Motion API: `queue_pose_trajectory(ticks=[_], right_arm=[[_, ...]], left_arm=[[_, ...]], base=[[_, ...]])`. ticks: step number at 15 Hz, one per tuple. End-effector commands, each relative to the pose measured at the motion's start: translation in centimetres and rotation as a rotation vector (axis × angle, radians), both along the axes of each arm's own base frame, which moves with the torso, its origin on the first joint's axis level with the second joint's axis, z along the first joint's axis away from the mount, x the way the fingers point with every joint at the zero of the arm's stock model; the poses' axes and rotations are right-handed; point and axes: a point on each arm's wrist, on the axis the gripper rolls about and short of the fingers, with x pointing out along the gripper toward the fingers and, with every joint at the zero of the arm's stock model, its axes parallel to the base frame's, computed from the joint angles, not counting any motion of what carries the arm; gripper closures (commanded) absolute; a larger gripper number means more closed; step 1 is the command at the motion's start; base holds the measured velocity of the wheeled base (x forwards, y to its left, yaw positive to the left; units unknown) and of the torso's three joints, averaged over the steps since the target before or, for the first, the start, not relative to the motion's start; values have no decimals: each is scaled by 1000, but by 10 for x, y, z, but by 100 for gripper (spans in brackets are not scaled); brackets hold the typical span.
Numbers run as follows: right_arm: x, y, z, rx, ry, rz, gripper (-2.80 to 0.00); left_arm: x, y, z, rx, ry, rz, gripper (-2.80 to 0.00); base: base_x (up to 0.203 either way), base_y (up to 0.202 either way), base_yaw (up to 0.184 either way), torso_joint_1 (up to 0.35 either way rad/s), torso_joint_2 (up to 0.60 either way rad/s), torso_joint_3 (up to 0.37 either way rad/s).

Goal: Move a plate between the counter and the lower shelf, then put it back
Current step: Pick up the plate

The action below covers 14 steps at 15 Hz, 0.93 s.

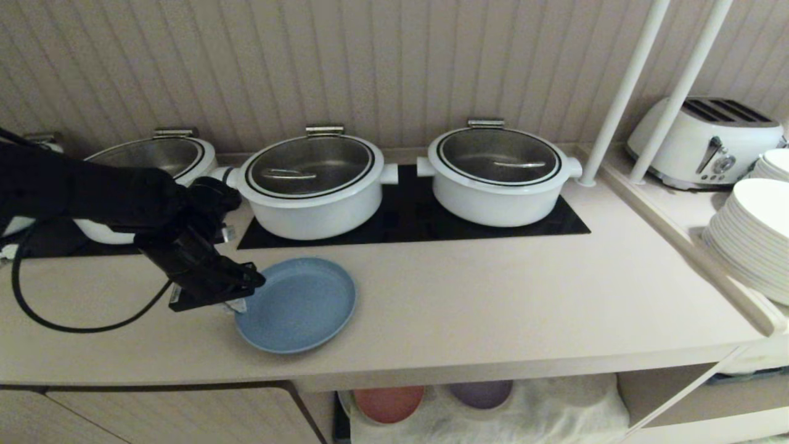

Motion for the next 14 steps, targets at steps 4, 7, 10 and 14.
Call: queue_pose_trajectory(ticks=[4,7,10,14], right_arm=[[0,0,0,0,1,0,0],[0,0,0,0,0,0,0],[0,0,0,0,0,0,0],[0,0,0,0,0,0,0]], left_arm=[[-24,-1,12,-44,-2,52,0],[-36,0,14,-72,11,57,0],[-40,-1,16,-118,14,102,0],[-42,-1,15,-135,25,123,0]], base=[[0,0,0,0,0,0],[0,0,0,0,0,0],[0,0,0,0,0,0],[0,0,0,0,0,0]])
